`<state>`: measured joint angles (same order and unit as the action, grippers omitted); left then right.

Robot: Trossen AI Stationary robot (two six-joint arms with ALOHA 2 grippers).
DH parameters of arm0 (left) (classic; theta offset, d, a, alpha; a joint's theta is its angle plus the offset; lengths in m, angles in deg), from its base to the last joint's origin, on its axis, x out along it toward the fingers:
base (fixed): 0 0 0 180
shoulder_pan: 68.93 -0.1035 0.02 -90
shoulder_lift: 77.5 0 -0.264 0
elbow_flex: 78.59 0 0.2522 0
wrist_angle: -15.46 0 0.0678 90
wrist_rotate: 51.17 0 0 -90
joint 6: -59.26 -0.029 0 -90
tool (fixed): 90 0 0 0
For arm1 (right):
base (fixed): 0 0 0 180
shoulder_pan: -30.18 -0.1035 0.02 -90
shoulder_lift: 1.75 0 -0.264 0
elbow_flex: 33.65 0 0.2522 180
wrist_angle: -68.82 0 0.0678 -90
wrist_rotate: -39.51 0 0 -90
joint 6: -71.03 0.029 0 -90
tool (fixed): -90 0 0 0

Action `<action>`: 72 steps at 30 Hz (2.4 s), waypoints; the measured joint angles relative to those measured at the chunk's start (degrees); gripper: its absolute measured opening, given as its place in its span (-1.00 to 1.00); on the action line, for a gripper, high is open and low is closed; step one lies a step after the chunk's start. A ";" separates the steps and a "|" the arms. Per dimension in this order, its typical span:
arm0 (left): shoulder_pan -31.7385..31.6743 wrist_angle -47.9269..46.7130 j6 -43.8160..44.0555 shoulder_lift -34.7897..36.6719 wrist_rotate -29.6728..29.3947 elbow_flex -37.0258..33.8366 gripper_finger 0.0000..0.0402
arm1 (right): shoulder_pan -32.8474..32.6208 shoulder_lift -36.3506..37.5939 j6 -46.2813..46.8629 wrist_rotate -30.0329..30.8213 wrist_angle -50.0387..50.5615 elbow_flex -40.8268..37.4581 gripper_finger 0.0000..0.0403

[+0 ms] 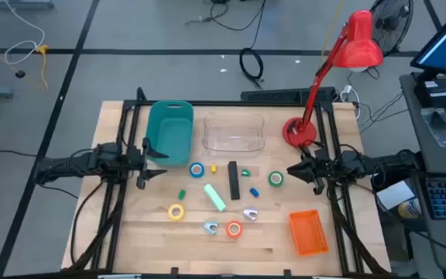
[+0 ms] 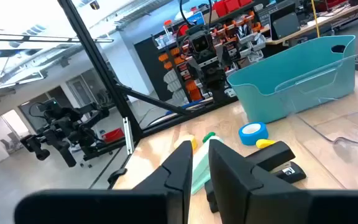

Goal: Pick and place Stapler, Stapler remover, tape

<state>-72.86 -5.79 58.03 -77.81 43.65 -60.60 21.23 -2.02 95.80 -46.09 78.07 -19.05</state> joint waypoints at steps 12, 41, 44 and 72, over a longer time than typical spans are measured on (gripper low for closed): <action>-0.01 0.02 0.01 0.00 -0.01 0.00 0.26 | 0.02 0.00 0.00 0.00 0.02 0.01 -0.76; 0.00 0.02 0.00 -0.02 -0.02 0.00 0.26 | 0.01 0.00 0.00 0.00 0.02 0.00 -0.76; -0.02 0.02 0.01 0.00 -0.01 0.00 0.26 | 0.02 0.00 0.00 0.00 0.00 0.02 -0.76; 0.00 1.36 0.00 -0.02 -0.35 0.00 0.26 | -0.02 -0.02 0.00 4.55 -1.31 0.02 -0.76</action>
<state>-72.86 -4.42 58.03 -77.83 43.30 -60.60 21.20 -2.04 95.80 -41.54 76.76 -19.03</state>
